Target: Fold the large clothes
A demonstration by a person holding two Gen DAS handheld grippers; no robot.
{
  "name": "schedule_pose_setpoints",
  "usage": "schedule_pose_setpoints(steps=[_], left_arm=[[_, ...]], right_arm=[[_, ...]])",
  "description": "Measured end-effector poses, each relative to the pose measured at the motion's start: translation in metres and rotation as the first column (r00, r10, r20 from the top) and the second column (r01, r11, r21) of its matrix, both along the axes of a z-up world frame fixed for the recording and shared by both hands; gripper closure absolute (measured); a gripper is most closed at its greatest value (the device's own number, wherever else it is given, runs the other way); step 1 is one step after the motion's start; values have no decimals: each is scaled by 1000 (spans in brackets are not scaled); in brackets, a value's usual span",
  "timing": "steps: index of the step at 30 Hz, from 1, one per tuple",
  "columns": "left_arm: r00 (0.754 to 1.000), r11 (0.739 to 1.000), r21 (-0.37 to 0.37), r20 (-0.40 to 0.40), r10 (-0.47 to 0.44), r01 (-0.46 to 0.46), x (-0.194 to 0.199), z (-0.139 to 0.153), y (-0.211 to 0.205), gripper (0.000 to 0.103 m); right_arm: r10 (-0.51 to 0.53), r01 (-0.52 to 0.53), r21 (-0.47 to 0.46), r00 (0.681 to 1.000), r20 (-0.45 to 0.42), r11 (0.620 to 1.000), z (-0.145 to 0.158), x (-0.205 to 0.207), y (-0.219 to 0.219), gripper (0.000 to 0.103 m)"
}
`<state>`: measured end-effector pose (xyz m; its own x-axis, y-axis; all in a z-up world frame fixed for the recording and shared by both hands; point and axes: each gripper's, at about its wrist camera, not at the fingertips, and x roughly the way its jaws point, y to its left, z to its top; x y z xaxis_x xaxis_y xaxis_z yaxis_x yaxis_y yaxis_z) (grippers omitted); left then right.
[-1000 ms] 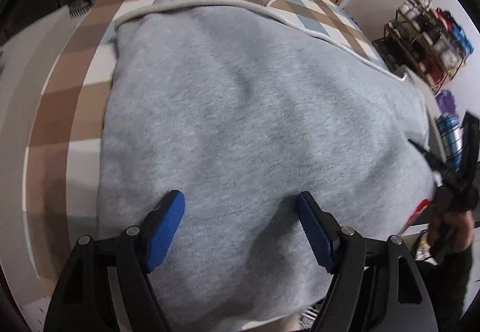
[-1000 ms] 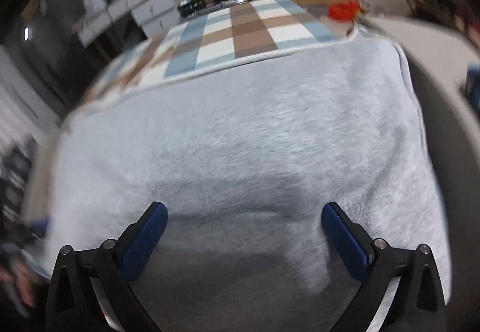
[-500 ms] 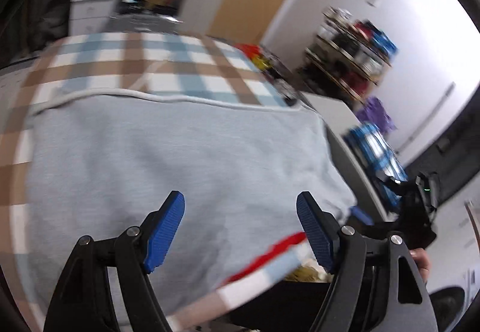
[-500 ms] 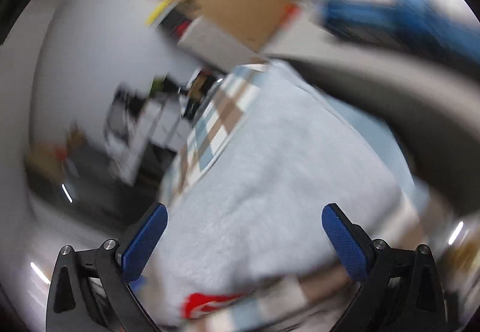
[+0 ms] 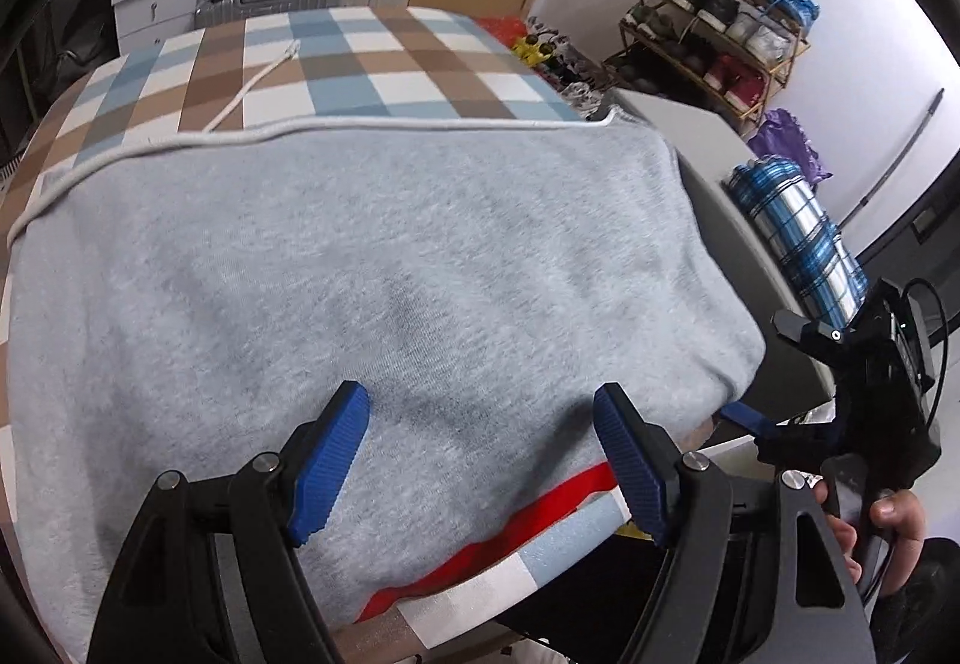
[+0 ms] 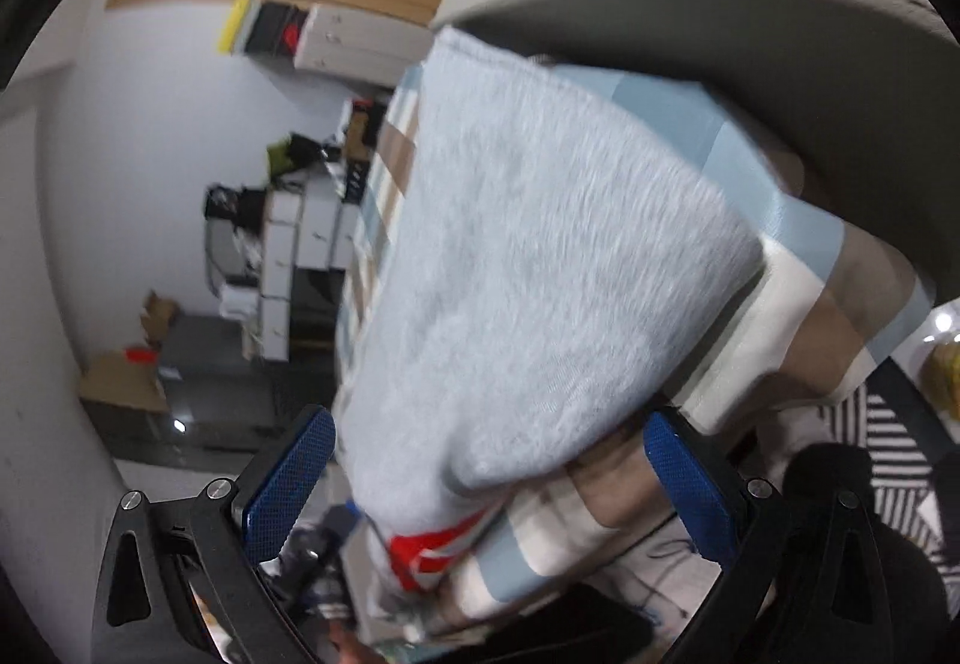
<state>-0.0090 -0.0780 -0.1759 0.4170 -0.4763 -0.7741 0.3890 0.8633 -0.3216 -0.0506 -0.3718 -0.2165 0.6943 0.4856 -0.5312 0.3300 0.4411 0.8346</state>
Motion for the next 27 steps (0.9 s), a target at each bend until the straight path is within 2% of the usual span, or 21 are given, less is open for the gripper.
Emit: schedule_pose_setpoints(steps=[4, 7, 11, 16, 18, 21, 22, 23, 24, 26, 27], left_arm=[[1000, 1000, 27, 22, -14, 13, -5, -1, -1, 29], [999, 999, 47, 32, -22, 20, -5, -2, -2, 26], [998, 995, 95, 46, -47, 43, -9, -6, -7, 22], [995, 987, 144, 57, -85, 76, -10, -7, -11, 21], [995, 987, 140, 46, -88, 81, -9, -6, -9, 21], [997, 988, 137, 27, -79, 75, -8, -4, -2, 21], [997, 988, 140, 25, -72, 68, -9, -4, 0, 21], [998, 986, 160, 28, -51, 46, -9, -3, 5, 21], [999, 983, 182, 35, -30, 24, -10, -2, 8, 21], [999, 976, 216, 54, 3, -15, -12, -2, 16, 21], [998, 976, 217, 55, 9, -21, -11, -3, 18, 21]], right_arm=[[3, -3, -7, 1000, -6, 1000, -3, 11, 1, 0], [11, -11, -52, 1000, -3, 999, -1, 16, 3, 0], [48, -54, -206, 998, -36, 977, 12, 38, 16, 0], [35, -60, -364, 996, -76, 929, 21, 75, 16, 0], [55, -82, -369, 995, -82, 926, 21, 90, 16, 0], [23, -29, -319, 999, -23, 947, 15, 90, 15, 0], [23, -23, -329, 1000, -3, 944, 14, 85, 17, 2], [32, -32, -345, 999, -7, 938, 14, 85, 18, 16], [43, -43, -357, 999, -9, 933, 14, 82, 19, 34], [32, -25, -341, 999, 16, 940, 15, 74, 13, 48], [13, -5, -315, 1000, 24, 949, 14, 69, 8, 61]])
